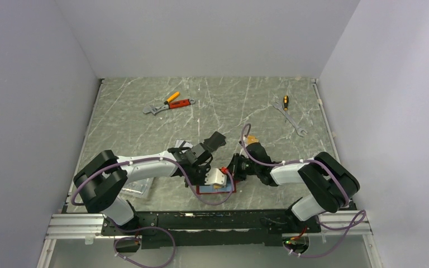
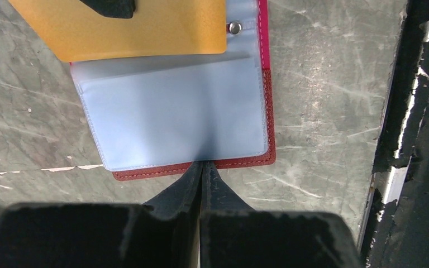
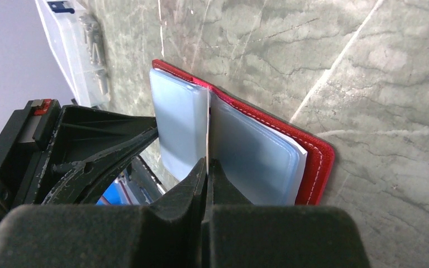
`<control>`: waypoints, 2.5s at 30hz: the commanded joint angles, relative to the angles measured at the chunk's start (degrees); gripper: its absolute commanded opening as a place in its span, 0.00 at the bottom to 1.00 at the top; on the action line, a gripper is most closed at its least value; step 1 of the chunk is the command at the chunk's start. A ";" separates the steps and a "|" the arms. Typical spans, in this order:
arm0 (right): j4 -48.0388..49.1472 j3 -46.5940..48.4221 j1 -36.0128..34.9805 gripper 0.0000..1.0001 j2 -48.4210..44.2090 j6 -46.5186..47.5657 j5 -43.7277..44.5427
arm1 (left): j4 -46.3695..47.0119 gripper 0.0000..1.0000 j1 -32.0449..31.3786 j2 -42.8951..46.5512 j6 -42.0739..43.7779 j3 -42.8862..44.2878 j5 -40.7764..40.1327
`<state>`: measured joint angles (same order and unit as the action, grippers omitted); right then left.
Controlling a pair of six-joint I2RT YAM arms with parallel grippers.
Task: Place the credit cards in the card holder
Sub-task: Turn over the card slot in the card holder, then insert the credit card into the card holder.
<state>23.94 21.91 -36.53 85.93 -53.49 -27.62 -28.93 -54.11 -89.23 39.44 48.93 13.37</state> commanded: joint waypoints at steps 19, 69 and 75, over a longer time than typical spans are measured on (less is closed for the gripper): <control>15.89 -6.98 -0.10 0.00 -0.55 -7.15 0.06 | 1.55 0.00 -1.88 -1.27 -1.25 -4.29 -4.71; 21.25 -9.32 -2.64 0.00 -0.14 -9.74 4.46 | 3.62 0.00 -2.85 -3.82 -6.41 -7.52 -6.91; 20.52 -10.13 -3.45 0.00 0.16 -9.54 5.54 | 3.63 0.00 -2.85 -3.43 -6.31 -7.78 -6.86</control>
<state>43.40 12.34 -39.33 85.78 -63.61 -23.83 -24.53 -56.73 -87.94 33.30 45.71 7.62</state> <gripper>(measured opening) 0.008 0.010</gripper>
